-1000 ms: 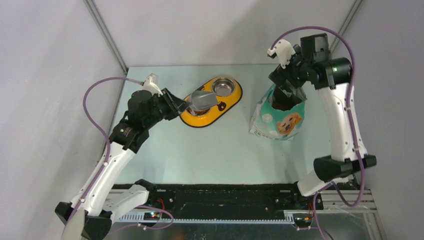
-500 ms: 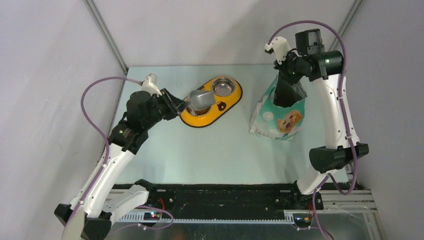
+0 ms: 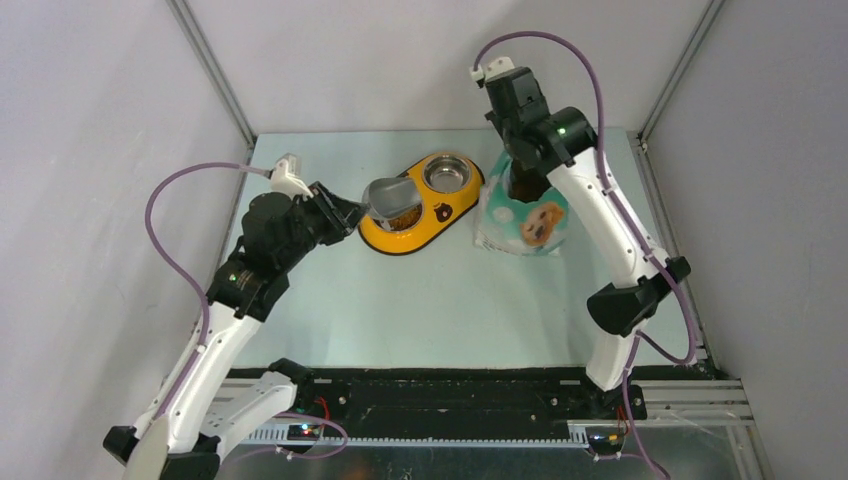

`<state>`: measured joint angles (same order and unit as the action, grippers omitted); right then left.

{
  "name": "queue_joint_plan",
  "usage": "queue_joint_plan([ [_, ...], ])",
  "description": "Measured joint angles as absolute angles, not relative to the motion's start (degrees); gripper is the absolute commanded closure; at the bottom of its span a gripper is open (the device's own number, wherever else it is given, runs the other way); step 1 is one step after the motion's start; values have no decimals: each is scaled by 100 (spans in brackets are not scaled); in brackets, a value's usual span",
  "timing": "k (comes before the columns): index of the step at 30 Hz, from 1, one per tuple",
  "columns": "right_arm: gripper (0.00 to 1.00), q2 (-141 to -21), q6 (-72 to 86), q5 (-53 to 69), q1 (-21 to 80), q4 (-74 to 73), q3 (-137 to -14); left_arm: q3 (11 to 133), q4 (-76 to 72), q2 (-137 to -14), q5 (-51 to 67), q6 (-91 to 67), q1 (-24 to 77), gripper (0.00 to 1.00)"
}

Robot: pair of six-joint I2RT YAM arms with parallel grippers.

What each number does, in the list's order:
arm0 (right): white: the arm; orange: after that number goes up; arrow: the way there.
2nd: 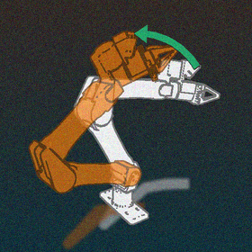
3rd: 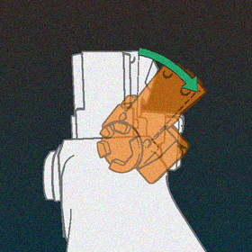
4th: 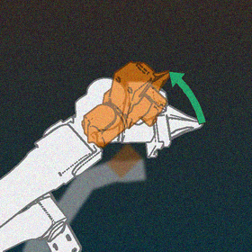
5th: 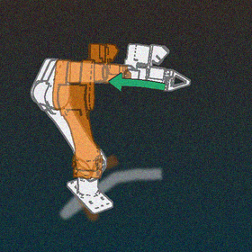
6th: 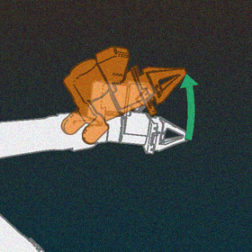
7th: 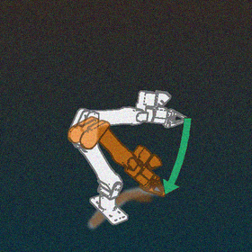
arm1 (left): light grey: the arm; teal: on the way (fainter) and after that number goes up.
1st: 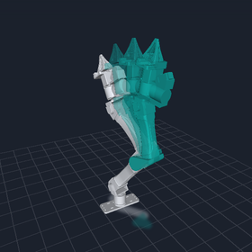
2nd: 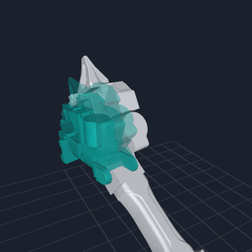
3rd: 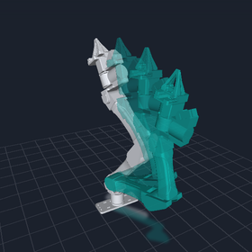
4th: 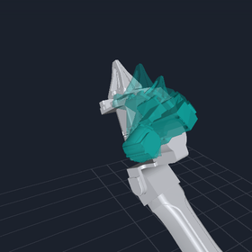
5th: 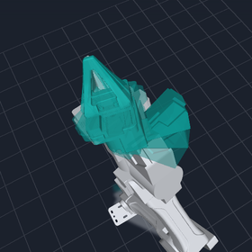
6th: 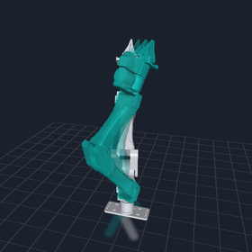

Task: Serve the pet food
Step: Adjust the pet food bag at the center of the board.

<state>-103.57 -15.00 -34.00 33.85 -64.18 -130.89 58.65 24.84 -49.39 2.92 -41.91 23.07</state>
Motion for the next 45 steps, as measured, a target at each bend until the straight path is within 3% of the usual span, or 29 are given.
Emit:
queue_joint_plan([
  [6, 100, -10479, -1109, -3710, 3487, -6149, -13194, 5859, 2482, -4790, 215, -4191, 2307, 100],
  [13, 100, -10088, 21, -3094, 2128, -6563, -13141, 5859, 2456, -4853, 296, -4195, 2307, 100],
  [17, 100, -9491, 405, -2587, 1835, -6987, -12685, 5859, 2403, -4960, 530, -4204, 2307, 100],
  [29, 100, -9194, 427, -1852, 3448, -7244, -12274, 5859, 1933, -4893, 1507, -4519, 2307, 100],
  [45, 100, -9428, 349, -1968, 4193, -6386, -12145, 5931, 2200, -3968, 1737, -4923, 2307, 100],
])
